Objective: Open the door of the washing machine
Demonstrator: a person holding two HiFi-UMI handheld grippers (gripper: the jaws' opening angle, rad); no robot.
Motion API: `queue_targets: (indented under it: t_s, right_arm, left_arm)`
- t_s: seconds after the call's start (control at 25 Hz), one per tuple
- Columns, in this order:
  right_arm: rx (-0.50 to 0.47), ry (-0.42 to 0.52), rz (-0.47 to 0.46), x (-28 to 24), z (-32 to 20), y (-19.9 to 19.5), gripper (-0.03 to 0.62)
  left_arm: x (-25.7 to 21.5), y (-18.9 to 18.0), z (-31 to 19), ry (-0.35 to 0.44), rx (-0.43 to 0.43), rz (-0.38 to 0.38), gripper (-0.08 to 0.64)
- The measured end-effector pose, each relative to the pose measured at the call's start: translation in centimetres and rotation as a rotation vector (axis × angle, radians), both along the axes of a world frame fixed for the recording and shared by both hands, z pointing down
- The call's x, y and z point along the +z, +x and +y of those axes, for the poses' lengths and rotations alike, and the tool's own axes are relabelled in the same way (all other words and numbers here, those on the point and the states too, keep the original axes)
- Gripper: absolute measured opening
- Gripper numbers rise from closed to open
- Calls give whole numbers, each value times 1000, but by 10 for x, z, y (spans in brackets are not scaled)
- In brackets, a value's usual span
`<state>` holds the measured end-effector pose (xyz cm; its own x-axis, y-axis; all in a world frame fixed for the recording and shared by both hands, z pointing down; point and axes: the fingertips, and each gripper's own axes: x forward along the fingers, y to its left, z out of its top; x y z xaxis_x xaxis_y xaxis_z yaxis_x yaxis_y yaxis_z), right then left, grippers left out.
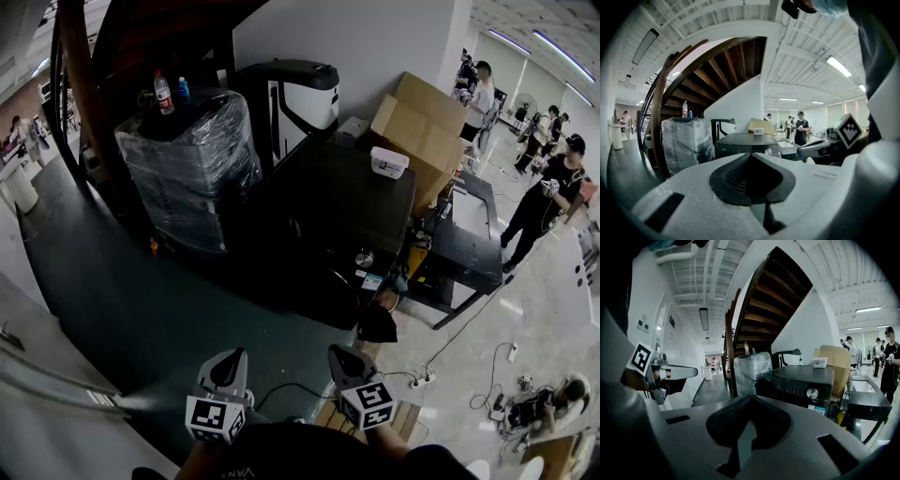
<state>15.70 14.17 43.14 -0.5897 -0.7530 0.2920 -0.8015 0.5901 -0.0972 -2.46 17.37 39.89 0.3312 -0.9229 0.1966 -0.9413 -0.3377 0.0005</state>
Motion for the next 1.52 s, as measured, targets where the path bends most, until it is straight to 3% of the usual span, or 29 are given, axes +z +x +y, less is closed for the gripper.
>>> queue_targets:
  t_s: [0.24,0.32,0.52,0.56,0.64,0.68,1.2,1.52]
  right_arm:
    - [9,15,-21,2,-22,-1,16]
    - [24,7,-8,7,-30,-2,85]
    - [69,-21,27,20,-53,-9,138]
    - [81,-30,31,23,-59,-11,148]
    - [114,-47,42,29,-74,-16,161]
    - [133,-53,47,31,-82,-19,166]
    - [427,-103,78,50,-165,-68,195]
    - [580,-134,128,63,-179,-67,201]
  left_arm:
    - [13,-1,-17,-32,12,-13,18]
    - [20,-3,-26,-46,36,-3,20]
    - [33,-10,-59,-74,108,12,26]
    - [36,-12,-67,-81,126,14,47]
    - [41,-15,-86,-101,170,15,174]
    - [43,-17,-97,-114,195,15,184]
    - [68,-63,-224,-189,529,-76,198]
    - [89,-71,-267,-184,692,-144,199]
